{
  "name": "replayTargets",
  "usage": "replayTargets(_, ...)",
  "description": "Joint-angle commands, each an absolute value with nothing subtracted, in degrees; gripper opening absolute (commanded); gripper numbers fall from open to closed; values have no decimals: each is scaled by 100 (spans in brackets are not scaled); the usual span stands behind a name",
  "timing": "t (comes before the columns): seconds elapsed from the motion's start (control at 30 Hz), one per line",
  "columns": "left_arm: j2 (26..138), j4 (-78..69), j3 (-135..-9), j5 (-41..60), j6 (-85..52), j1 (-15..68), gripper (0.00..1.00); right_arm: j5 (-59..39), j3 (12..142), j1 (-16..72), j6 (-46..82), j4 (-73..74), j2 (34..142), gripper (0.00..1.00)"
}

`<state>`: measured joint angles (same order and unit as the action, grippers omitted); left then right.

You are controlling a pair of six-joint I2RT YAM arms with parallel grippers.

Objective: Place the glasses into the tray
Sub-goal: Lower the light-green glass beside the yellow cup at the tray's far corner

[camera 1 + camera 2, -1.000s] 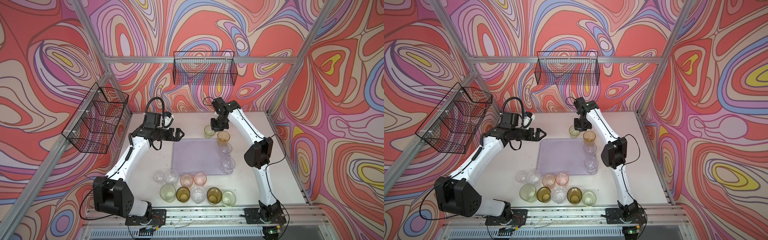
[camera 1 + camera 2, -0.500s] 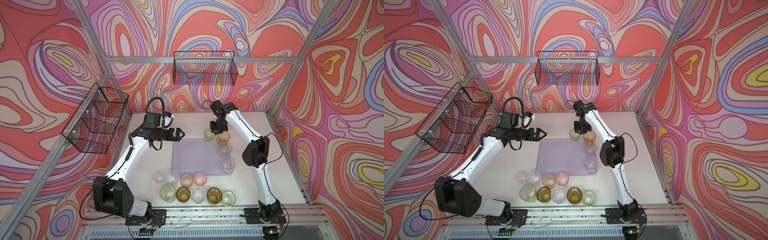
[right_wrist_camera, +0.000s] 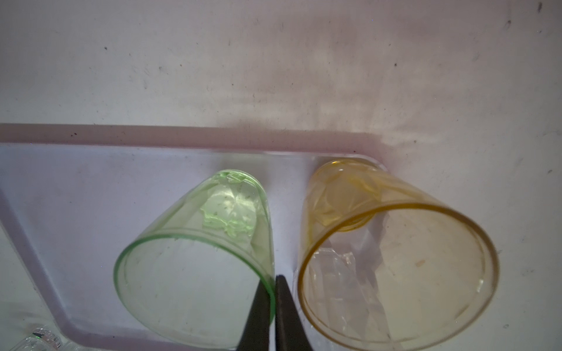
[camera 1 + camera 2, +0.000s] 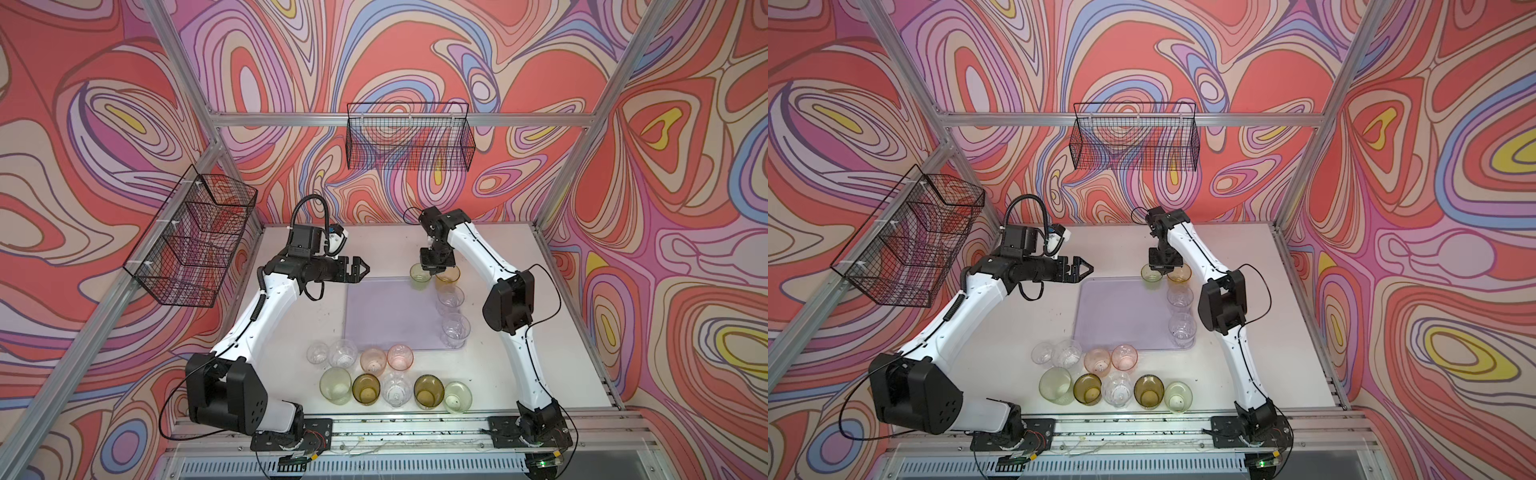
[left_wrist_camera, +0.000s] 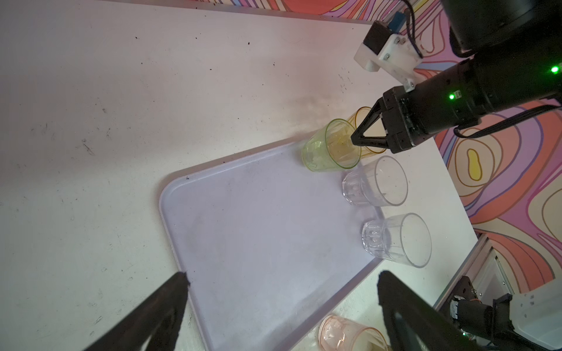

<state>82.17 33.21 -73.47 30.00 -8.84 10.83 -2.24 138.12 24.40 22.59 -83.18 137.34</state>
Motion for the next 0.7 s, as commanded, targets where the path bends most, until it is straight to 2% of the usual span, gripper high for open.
replayTargets(0.0,8095,3313,-7278,3075,-899,1093,99,-99,13772,2421,2302,-8315,13841,0)
replayTargets(0.67,8112,3307,-7269,3062,-888,1099,100,0,13769,2422,2280,-8271,13992,0)
